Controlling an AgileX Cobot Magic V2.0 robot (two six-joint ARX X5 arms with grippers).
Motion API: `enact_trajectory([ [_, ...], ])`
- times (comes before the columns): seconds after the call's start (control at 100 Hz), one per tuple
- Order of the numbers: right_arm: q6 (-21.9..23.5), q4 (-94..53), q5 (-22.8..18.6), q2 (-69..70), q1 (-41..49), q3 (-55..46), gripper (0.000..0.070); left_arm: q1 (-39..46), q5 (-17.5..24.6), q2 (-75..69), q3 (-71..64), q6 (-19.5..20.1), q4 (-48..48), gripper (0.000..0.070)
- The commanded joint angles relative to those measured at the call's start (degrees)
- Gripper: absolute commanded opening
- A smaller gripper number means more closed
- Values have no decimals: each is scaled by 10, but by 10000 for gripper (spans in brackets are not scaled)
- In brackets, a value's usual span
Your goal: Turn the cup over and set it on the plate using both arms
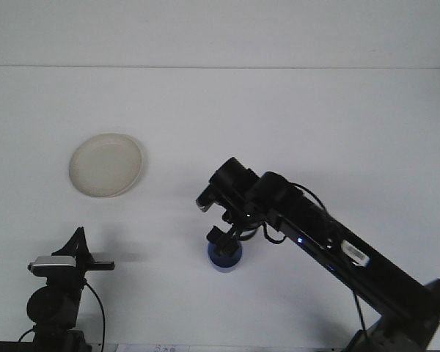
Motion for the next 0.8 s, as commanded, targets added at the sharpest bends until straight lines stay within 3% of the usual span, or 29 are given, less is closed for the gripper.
enact_trajectory([
  [0.0,-3,6,1,-34,2,17,540,0,-2,-1,-11,1,7,14],
  [0.11,-1,35,21,-118,2,7,540,0,-2,0,-11,1,7,14],
  [0.25,35,89,117,-246,2,-48,539,0,-2,-1,-11,1,7,14],
  [0.48,84,231,240,-502,2,-275,539,0,-2,0,-11,1,7,14],
  [0.58,94,291,261,-612,2,-386,539,0,-2,0,-11,1,7,14],
  [0.79,92,363,262,-801,2,-555,538,0,-2,-1,-11,-2,15,14],
])
